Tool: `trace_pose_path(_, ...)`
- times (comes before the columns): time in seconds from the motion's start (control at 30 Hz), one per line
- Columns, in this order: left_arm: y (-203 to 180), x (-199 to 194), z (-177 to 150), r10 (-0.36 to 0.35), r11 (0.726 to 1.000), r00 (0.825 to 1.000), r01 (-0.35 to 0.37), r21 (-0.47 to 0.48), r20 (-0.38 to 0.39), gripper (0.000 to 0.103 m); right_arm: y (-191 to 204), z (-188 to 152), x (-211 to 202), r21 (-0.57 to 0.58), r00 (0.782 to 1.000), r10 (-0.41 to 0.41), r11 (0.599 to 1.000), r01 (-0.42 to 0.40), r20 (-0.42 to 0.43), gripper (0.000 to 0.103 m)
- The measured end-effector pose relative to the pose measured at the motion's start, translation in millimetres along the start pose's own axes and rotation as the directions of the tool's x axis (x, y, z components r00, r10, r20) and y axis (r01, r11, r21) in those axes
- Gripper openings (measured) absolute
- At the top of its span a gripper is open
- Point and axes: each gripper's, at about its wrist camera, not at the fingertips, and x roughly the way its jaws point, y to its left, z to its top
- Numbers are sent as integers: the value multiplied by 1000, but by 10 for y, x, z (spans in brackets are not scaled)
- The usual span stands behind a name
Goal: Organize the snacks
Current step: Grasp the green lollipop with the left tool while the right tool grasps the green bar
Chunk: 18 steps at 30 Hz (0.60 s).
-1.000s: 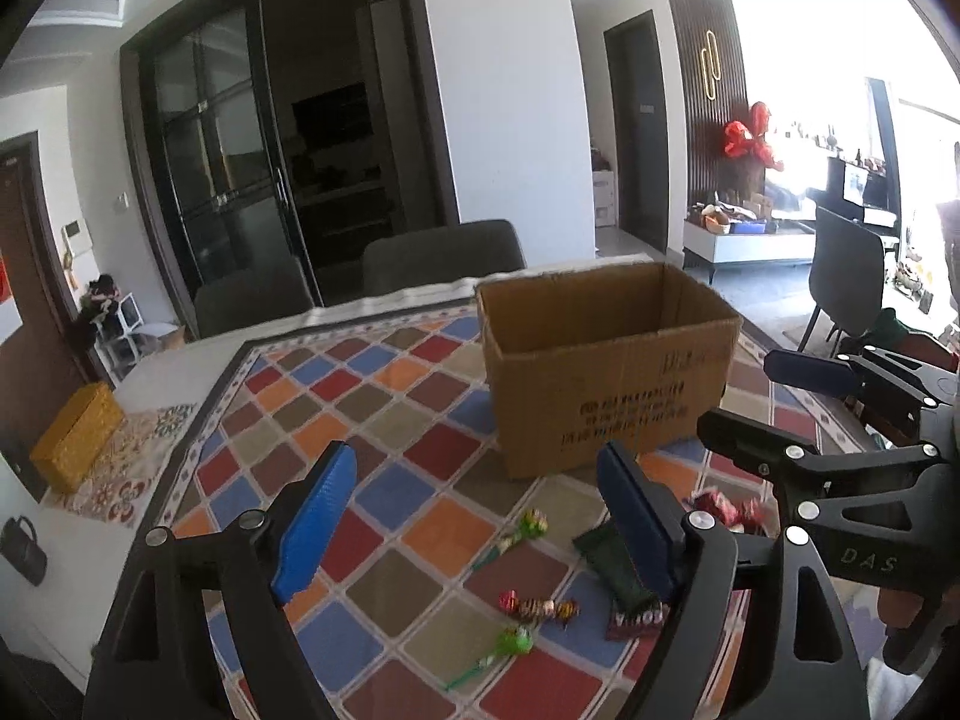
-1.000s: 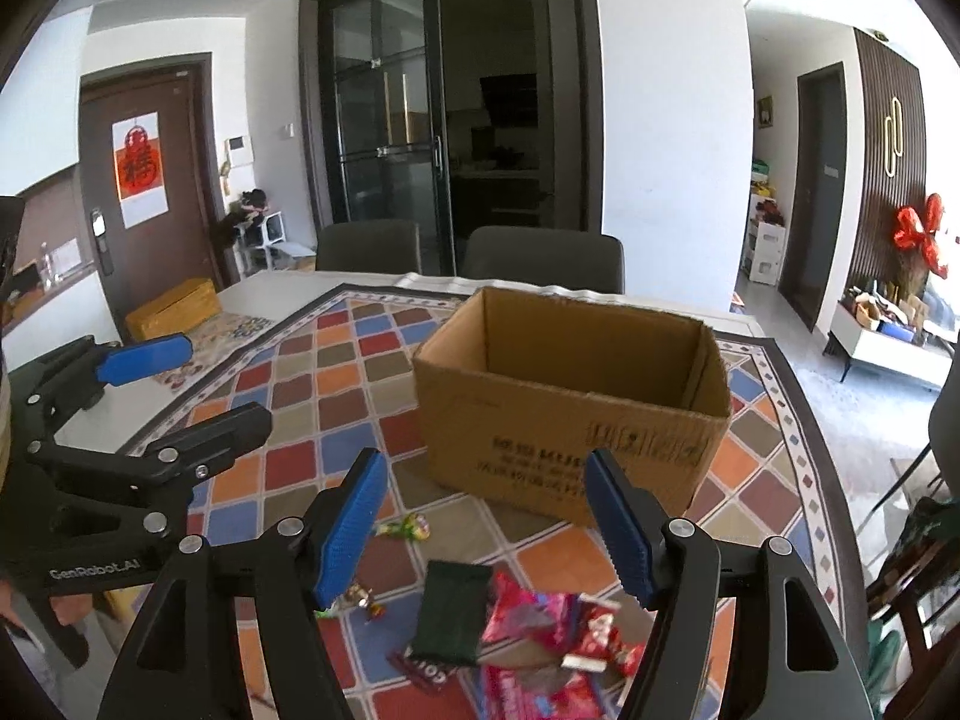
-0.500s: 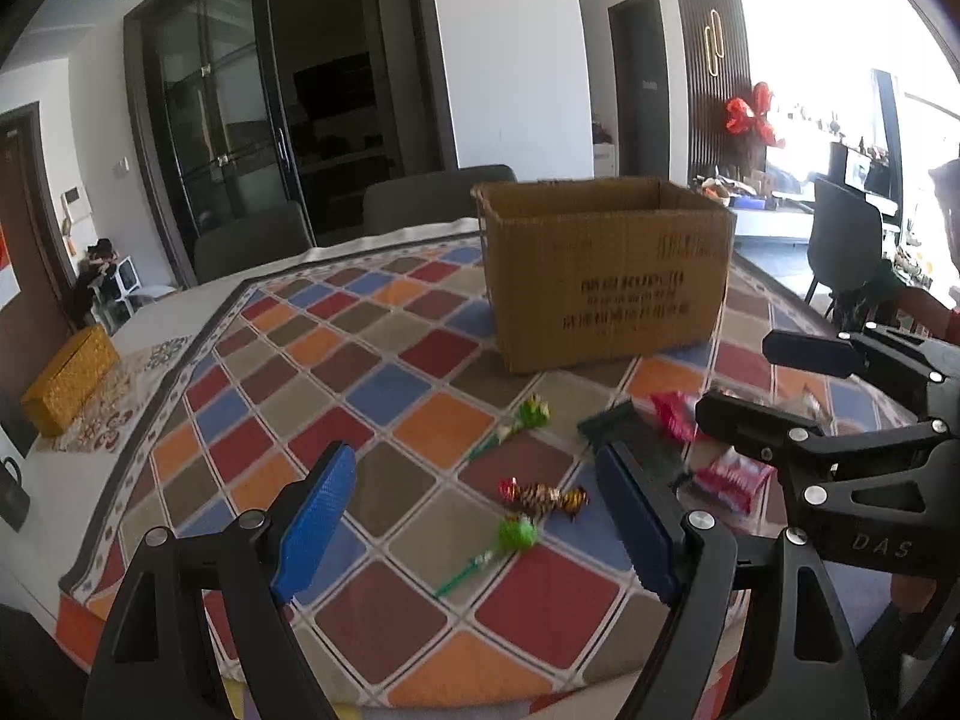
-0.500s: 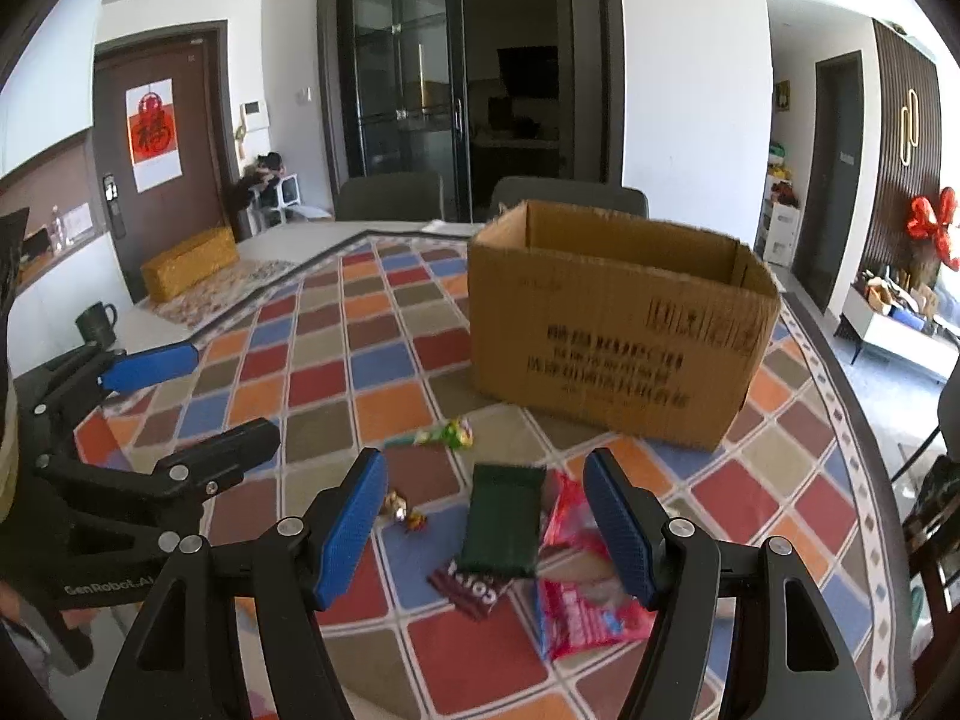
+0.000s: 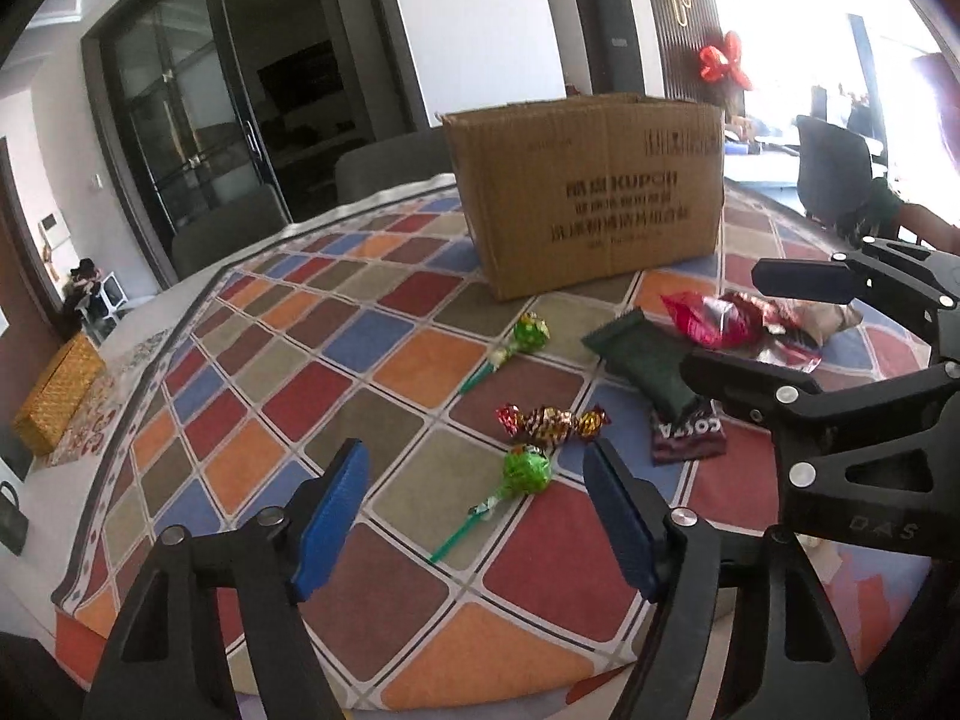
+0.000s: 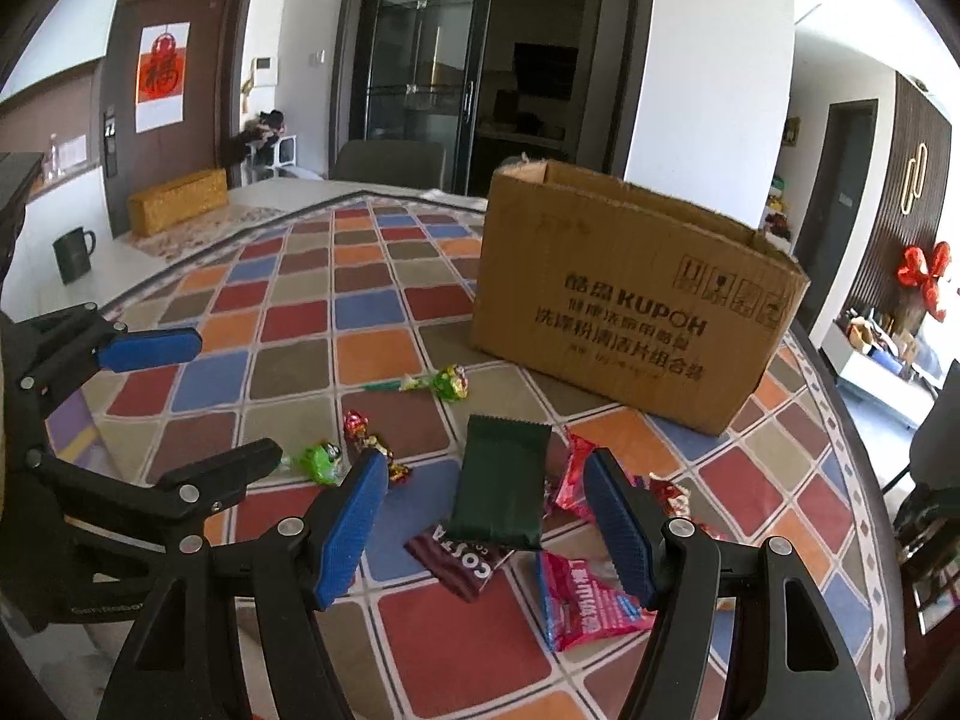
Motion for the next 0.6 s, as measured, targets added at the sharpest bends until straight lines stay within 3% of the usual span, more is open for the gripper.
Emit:
trace_pose_path(0.2,-21,193,-47,-40,999,998,41,7,-40,66,-33,-46,219,31,998,30,999,-29,-57,68)
trace_pose_path(0.47,-8,401,-64,-98,995,990,97,-15,-99,49,-61,-69,442,81,994,46,996,-38,-103,68)
trace_pose_path(0.6,-1,479,-70,-126,992,985,123,-36,-120,49,-102,-92,562,116,989,57,992,-41,-133,65)
